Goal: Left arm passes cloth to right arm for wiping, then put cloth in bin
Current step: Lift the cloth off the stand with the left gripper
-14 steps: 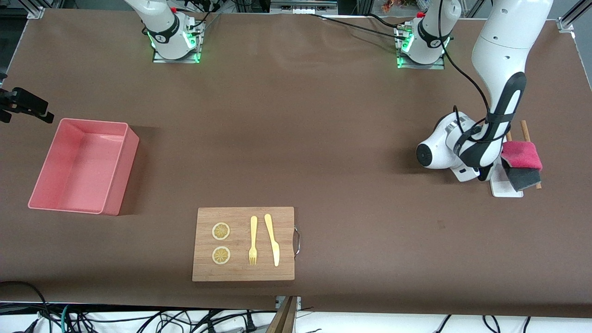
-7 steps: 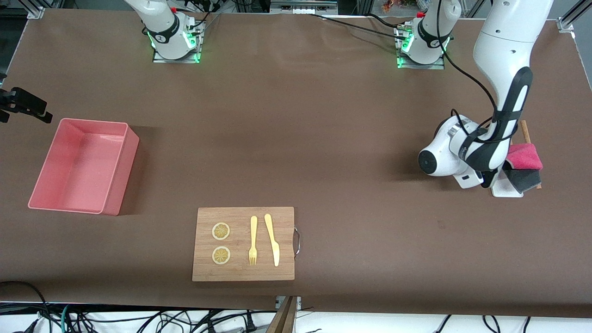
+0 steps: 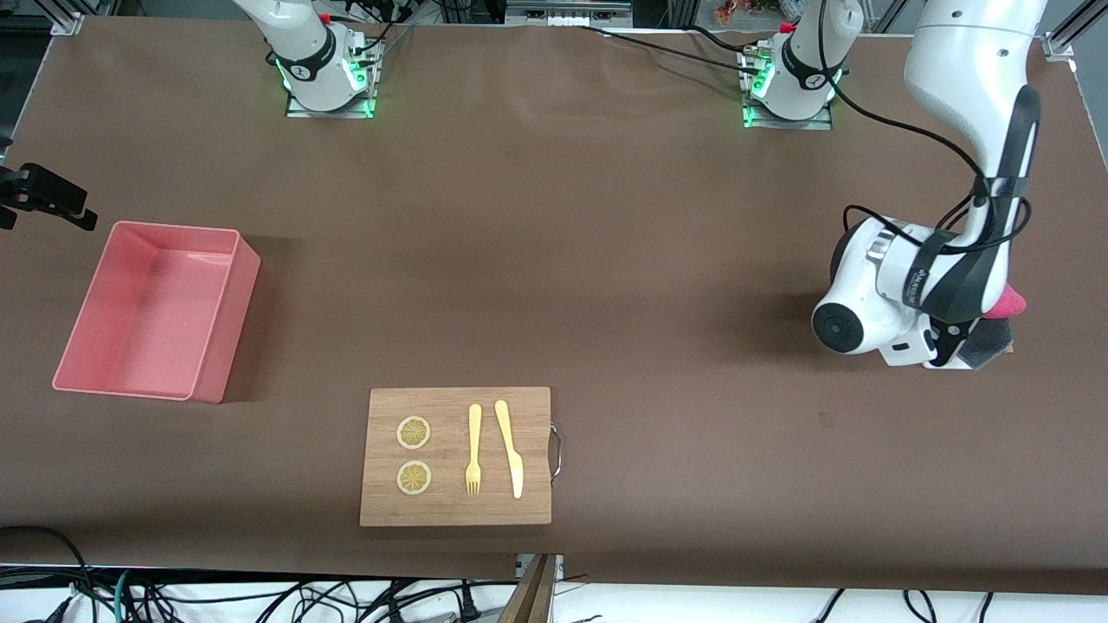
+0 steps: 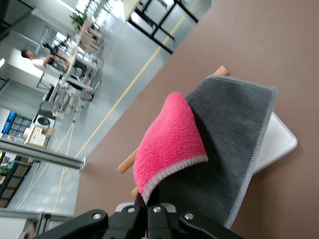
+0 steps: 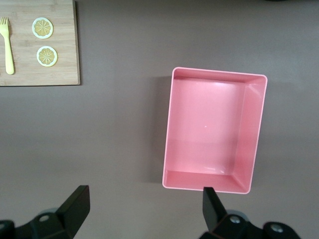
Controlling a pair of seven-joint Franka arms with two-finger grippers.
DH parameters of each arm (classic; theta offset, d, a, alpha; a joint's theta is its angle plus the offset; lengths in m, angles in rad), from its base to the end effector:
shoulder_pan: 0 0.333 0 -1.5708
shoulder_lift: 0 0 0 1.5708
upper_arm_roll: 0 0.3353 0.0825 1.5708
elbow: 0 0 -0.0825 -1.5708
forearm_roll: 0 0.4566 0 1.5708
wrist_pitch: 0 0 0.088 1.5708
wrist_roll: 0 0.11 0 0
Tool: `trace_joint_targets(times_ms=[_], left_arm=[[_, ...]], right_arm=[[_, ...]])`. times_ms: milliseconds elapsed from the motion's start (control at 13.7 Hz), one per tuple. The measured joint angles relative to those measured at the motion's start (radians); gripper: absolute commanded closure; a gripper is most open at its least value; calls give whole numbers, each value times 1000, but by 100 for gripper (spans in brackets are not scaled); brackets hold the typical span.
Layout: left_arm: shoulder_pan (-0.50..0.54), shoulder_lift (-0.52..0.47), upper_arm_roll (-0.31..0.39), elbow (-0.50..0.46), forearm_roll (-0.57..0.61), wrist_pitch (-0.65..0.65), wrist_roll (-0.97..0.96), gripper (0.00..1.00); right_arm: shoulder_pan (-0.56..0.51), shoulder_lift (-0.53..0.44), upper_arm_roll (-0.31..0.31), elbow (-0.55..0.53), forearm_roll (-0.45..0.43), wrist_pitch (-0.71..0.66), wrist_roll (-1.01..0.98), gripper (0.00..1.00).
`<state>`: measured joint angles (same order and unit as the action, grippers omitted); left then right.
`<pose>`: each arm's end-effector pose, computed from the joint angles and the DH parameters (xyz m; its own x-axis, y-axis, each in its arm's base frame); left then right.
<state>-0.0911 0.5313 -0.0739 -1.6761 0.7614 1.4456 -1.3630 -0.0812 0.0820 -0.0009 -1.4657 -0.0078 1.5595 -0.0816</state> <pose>0.6692 -0.0233 0.2593 0.6620 0.6464 0.3794 0.6222 -0.1918 -0.7590 0.6513 -0.0544 0.6445 0.9999 -0.0006 0.0111 -0.0007 -1.0000 0.0088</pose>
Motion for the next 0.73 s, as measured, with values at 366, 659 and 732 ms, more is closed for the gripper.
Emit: trace_joint_targets(times_ms=[366,659,732], left_arm=[[0,-42,-8,205,-187,-157,285,100],[-1,-116,-47,281,-398,-195,411,100],[-1,-130,-63,289,-449,-206,416,100]], right_arm=[[0,13,0,-1,-1,0,0,0],[0,35,1,-3,-1,0,0,0],[0,37,0,-8,-1,0,0,0]])
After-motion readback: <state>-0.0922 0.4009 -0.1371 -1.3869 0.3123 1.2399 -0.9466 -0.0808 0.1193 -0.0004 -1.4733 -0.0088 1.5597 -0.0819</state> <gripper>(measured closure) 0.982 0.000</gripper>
